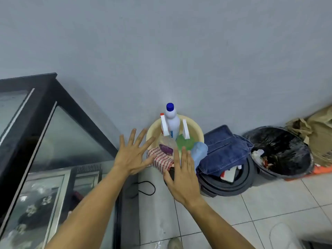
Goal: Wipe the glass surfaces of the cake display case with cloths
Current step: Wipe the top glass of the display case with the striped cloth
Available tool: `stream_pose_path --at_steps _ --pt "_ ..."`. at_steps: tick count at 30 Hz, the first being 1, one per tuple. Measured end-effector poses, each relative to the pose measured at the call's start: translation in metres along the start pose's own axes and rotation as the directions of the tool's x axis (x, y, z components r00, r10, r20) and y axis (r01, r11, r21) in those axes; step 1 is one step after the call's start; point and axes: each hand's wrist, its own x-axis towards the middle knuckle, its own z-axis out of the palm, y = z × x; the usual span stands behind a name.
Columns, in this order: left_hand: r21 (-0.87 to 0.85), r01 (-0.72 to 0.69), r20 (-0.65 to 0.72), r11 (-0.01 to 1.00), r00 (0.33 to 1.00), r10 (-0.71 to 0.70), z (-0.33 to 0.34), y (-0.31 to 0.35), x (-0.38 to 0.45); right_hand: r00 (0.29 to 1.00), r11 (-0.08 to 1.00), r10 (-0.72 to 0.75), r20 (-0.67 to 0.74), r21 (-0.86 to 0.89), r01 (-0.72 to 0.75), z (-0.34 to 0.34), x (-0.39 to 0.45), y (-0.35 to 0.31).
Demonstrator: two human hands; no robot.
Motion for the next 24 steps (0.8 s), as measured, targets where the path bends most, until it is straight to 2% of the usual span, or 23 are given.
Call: stream_pose_path --at_steps 6,14,20,22,24 --pt "-0.009 -0.003 0.169 1.0 0.986 0.004 0.028 0.004 0.026 0.987 0.991 0.033 0.157 -0.131 -0.012 0.034 0.018 0.015" --pt "-0.063 0.095 0.306 0.994 0.949 -0.071 0.043 0.006 0.05 0.976 0.964 0.002 0.217 -0.261 0.056 0.056 0.044 0.018" --pt "-0.095 0.077 0.353 0.992 0.935 -0.039 0.047 0.015 0.059 0.973 0.949 -0.008 0.231 -0.304 0.08 0.071 0.045 0.015" --pt "-0.112 0.08 0.321 0.99 0.946 -0.04 0.049 0.022 0.057 0.975 0.956 -0.021 0.22 -0.281 0.084 0.073 0.043 0.015" --pt "-0.203 0.099 0.253 0.974 0.966 -0.046 0.053 0.029 0.055 0.981 0.968 -0.032 0.191 -0.238 0.077 0.072 0.04 0.015"
